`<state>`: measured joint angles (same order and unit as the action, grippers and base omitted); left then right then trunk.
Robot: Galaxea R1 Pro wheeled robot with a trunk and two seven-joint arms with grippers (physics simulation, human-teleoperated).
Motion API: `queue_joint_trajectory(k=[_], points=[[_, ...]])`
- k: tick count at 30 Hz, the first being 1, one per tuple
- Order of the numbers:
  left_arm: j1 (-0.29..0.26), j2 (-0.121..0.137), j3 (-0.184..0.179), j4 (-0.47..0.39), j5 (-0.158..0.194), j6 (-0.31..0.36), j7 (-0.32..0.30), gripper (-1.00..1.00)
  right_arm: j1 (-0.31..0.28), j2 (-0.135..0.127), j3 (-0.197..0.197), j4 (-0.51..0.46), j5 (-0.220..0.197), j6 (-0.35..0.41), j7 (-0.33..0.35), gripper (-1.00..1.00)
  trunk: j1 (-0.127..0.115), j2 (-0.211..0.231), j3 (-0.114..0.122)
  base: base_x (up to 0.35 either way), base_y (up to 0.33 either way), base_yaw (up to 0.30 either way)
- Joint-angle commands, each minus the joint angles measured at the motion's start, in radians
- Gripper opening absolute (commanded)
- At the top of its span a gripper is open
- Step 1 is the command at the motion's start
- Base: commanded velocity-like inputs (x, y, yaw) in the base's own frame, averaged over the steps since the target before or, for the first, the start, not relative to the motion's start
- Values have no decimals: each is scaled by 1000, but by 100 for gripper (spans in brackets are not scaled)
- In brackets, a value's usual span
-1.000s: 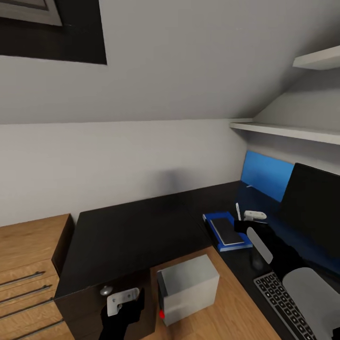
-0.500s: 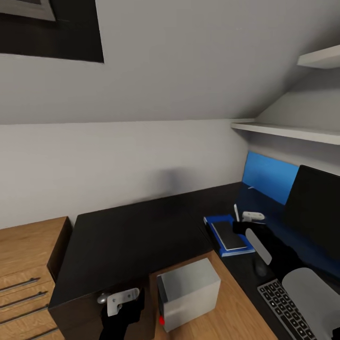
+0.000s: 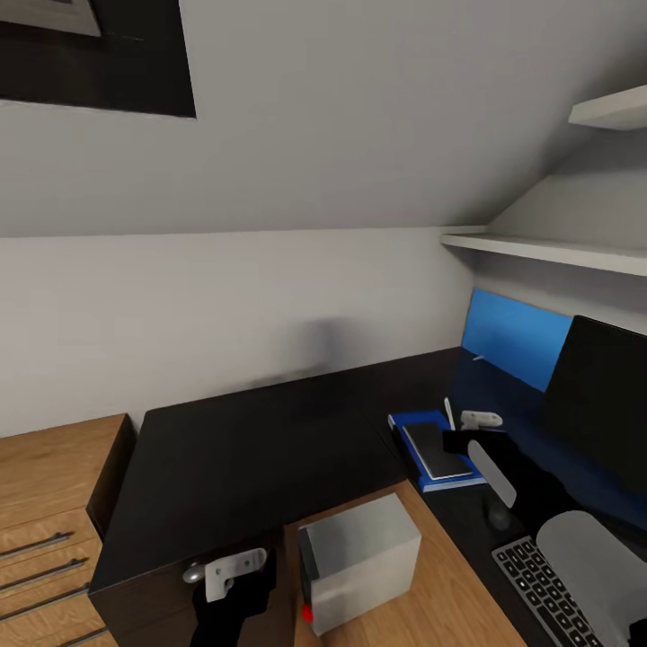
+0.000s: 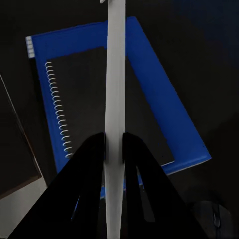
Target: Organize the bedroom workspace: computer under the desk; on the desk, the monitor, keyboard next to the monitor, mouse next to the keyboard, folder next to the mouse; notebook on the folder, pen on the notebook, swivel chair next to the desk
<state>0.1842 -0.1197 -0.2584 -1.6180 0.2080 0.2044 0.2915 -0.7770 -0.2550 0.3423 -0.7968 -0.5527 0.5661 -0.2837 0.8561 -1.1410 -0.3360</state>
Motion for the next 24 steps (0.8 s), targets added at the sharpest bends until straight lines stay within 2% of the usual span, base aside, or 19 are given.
queue_joint_trajectory(k=[1, 6, 9, 12, 24], points=[[0, 0, -2, -2, 8, 4, 6, 100, -1, -1, 5, 3, -13, 1, -10, -100, 0, -1, -1, 0, 0, 0], [0, -2, -14, -2, 8, 3, 12, 100, -2, -1, 5, 22, -12, 1, -9, -100, 12, -22, -10, 0, 0, 0], [0, -3, -25, -2, 10, 1, 77, 100, -2, -1, 5, 25, -12, 1, -10, -100, 23, -43, -20, 0, 0, 0], [0, -2, -50, -2, 10, 1, 104, 100, -2, -1, 5, 25, -12, 1, -10, -100, 35, -64, -29, 0, 0, 0], [0, -1, -66, -2, 10, 0, 117, 100, -2, -1, 5, 24, -12, 1, -9, -100, 81, -148, -67, 0, 0, 0]])
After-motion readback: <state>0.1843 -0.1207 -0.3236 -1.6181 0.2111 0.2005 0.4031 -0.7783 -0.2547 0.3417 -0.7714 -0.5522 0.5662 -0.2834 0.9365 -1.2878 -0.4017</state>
